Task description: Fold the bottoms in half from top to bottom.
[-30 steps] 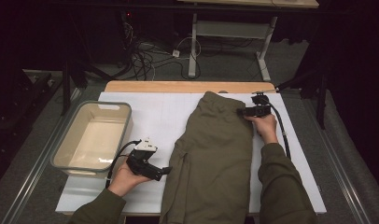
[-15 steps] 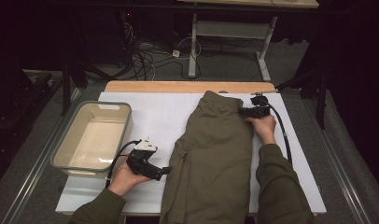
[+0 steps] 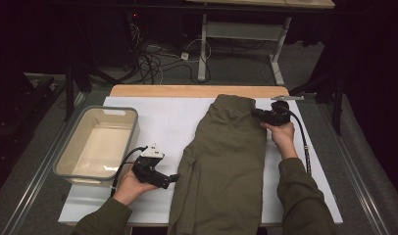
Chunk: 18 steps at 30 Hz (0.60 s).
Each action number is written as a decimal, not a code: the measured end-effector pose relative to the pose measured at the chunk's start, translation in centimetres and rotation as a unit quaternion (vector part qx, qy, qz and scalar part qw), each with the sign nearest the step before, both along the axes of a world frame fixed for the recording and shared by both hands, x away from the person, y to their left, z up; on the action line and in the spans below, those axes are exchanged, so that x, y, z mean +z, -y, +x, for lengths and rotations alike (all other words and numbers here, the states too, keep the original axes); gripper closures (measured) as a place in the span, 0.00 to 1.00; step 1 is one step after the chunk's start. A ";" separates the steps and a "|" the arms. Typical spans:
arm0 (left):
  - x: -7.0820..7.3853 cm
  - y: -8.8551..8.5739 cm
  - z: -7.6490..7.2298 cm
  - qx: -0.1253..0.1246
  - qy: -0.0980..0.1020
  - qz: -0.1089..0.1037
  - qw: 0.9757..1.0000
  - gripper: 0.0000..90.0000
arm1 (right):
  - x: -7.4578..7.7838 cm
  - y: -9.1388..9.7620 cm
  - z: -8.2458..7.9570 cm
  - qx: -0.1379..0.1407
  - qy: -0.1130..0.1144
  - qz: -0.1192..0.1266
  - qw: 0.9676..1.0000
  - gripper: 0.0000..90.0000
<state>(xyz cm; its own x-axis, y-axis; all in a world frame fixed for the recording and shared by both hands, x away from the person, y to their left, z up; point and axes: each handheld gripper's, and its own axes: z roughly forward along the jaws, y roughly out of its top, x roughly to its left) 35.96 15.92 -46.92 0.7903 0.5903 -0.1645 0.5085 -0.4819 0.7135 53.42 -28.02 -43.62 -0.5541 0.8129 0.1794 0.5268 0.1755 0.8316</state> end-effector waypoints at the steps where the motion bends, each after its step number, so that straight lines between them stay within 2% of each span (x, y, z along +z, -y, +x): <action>1: 0.0 0.0 0.0 0.000 0.000 0.000 1.000 0.00 | 0.4 -0.1 -0.3 0.006 0.008 0.002 1.000 0.92; 7: 0.0 0.0 0.0 0.001 0.001 0.000 1.000 0.00 | 2.7 -1.0 -2.3 0.047 0.053 0.013 0.997 0.92; 13: 0.1 0.0 -0.1 0.002 0.002 0.000 1.000 0.00 | 4.4 -1.9 -5.0 0.084 0.095 0.028 0.992 0.92; 18: 0.0 0.1 0.0 0.002 0.001 0.000 1.000 0.00 | 5.7 -2.7 -7.2 0.116 0.121 0.029 0.985 0.92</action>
